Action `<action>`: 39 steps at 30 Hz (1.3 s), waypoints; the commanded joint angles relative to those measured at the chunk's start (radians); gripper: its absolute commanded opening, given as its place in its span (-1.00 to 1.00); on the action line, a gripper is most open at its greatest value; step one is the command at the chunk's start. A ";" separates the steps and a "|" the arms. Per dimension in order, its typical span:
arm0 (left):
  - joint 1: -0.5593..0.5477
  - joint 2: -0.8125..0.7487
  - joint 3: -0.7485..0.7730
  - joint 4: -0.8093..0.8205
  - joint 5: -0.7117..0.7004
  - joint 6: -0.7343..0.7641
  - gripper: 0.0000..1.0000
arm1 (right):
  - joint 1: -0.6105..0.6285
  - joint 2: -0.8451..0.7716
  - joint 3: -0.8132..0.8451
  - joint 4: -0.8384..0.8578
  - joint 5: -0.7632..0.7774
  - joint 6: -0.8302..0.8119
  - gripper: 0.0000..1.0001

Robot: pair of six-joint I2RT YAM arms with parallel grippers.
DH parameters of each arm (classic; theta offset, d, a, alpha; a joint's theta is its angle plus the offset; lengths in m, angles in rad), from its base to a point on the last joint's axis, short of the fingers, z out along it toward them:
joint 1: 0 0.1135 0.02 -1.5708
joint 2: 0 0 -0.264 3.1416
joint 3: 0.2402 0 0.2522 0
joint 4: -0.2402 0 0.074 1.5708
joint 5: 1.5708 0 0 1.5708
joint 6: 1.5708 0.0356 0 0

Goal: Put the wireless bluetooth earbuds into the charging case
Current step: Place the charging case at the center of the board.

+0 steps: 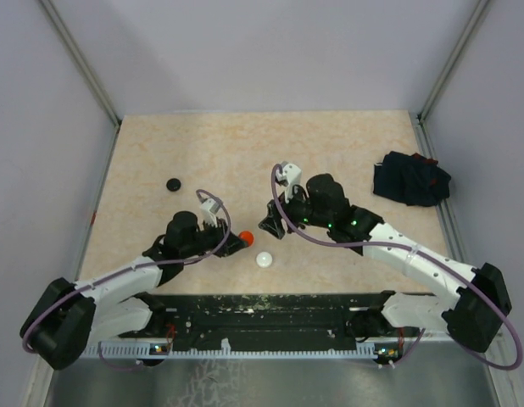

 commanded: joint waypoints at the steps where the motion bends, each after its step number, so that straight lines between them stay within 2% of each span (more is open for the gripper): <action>1: 0.002 0.068 0.007 0.020 -0.028 -0.078 -0.84 | -0.003 -0.078 -0.078 0.175 0.088 0.052 0.25; 9: 0.002 0.329 0.115 0.032 0.037 -0.099 -0.62 | -0.003 -0.093 -0.168 0.266 0.139 0.045 0.25; 14: 0.001 0.414 0.159 0.014 0.022 -0.119 -0.26 | -0.003 -0.095 -0.184 0.275 0.143 0.032 0.25; 18: 0.001 0.425 0.205 -0.092 -0.031 -0.098 -0.03 | -0.003 -0.099 -0.199 0.288 0.150 0.033 0.26; 23: 0.001 0.430 0.224 -0.166 -0.069 -0.093 0.16 | -0.003 -0.104 -0.209 0.294 0.157 0.029 0.25; 30: 0.006 0.340 0.281 -0.406 -0.244 -0.068 0.25 | -0.003 -0.118 -0.220 0.291 0.181 0.035 0.26; 39: 0.132 0.285 0.442 -0.709 -0.365 0.061 0.57 | -0.003 -0.111 -0.190 0.229 0.218 0.077 0.28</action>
